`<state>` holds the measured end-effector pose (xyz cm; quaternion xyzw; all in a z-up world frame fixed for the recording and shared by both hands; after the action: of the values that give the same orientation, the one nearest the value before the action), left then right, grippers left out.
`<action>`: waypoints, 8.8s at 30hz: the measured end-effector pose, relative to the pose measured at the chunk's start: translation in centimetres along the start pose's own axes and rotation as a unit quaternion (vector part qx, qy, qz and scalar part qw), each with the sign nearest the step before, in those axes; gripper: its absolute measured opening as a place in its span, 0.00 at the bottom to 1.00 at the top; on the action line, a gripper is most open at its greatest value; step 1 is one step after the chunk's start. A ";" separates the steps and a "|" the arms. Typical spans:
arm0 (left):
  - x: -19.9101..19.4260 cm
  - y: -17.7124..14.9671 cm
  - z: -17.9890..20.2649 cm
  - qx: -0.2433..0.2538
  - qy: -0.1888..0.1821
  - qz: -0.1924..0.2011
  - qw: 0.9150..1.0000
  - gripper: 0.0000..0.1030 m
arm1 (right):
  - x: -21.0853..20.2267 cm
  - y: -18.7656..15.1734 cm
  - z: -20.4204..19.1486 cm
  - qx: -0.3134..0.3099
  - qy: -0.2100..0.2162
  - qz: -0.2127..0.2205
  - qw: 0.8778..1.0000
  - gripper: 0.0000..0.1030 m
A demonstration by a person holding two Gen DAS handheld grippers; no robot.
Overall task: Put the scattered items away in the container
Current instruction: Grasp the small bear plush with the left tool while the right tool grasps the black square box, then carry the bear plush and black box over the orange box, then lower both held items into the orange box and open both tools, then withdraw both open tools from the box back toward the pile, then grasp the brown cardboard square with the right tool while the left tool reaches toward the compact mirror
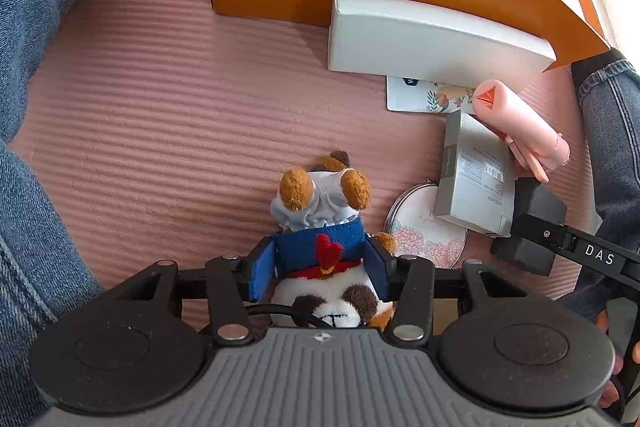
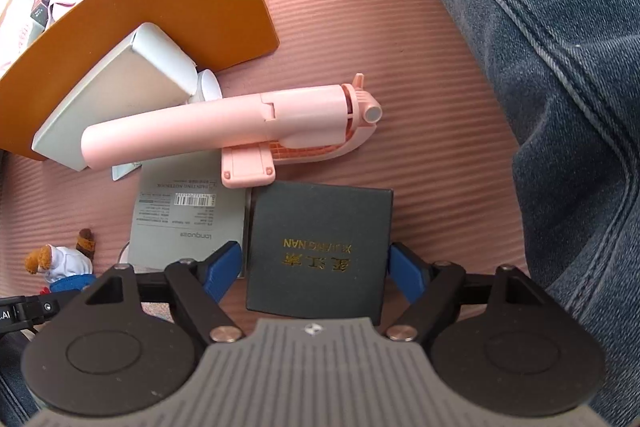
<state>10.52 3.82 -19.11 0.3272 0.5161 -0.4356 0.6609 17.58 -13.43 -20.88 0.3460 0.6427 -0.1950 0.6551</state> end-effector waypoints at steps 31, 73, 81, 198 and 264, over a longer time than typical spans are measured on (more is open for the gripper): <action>-10.5 -0.2 3.7 0.096 -0.116 0.174 0.973 0.41 | -11.1 0.1 -2.9 -0.083 0.033 0.168 0.982 0.75; -10.5 22.4 11.0 0.142 -0.088 0.244 0.955 0.41 | -3.3 17.9 -11.2 -0.225 0.057 0.117 0.966 0.75; -6.9 24.0 11.1 0.145 -0.073 0.215 0.963 0.41 | -1.2 17.7 -11.6 -0.249 0.035 0.084 0.964 0.75; -12.9 16.5 4.7 0.123 -0.060 0.316 0.939 0.37 | -6.0 20.0 -17.7 -0.220 0.152 0.180 0.947 0.50; -2.6 -0.9 5.1 0.156 -0.074 0.163 0.971 0.39 | -4.0 -1.3 -3.4 -0.106 0.029 0.127 0.986 0.70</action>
<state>11.47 -0.41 -15.31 0.4725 0.3309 -0.4203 0.7005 13.89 -12.66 -16.99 0.3588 0.6297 -0.0307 0.6884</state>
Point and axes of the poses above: each gripper's, at about its wrist camera, not at the fingertips, and x roughly the way its jaws point, z to its right, y to its top, the point moved 5 cm from there along x, roughly the way its jaws point, and after that the axes turned 7 degrees about -x, right-handed, at the moved point
